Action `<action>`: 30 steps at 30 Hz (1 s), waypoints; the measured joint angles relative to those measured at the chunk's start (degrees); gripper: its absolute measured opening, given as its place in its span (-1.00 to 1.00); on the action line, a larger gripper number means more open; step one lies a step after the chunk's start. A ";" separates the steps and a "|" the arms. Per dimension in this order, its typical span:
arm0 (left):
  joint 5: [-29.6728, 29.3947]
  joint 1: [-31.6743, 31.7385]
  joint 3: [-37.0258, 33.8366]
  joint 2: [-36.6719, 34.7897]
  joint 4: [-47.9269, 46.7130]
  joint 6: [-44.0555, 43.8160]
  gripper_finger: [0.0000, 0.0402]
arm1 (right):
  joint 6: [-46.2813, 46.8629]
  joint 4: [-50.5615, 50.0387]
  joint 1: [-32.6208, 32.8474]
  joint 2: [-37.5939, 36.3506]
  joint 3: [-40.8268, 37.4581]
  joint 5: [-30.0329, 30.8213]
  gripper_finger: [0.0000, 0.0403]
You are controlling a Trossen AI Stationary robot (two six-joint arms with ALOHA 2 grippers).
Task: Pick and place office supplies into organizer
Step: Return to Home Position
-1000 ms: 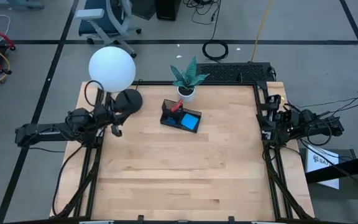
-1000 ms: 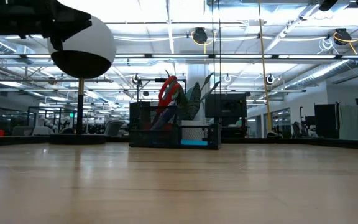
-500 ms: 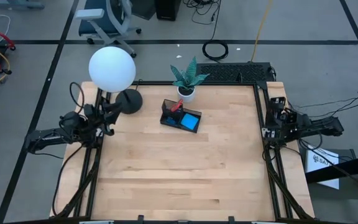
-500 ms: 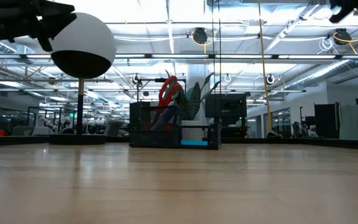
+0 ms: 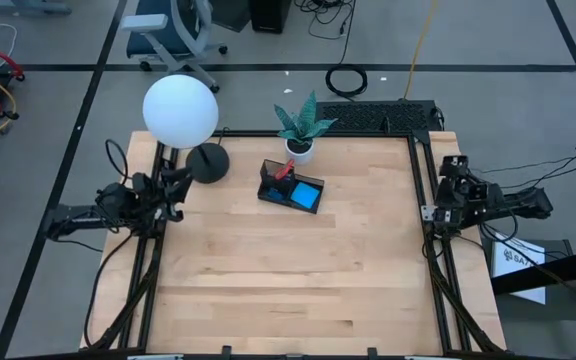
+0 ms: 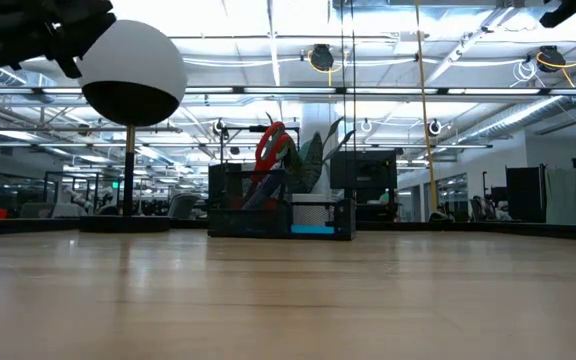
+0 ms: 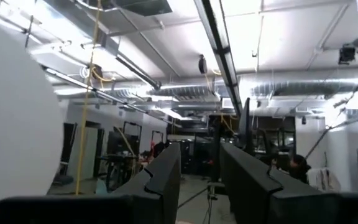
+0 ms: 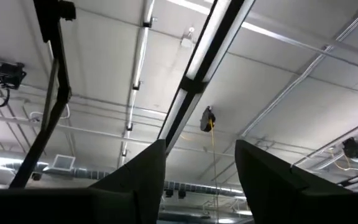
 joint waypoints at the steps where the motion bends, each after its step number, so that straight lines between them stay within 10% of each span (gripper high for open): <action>1: -0.06 -0.44 0.00 0.00 -0.02 0.84 -0.40 | -0.09 -0.06 0.00 -0.03 -0.02 0.23 -0.09; 30: -9.24 -10.17 0.00 0.00 -15.80 5.88 -0.40 | -5.35 -37.68 -0.02 0.04 -0.15 4.59 -0.08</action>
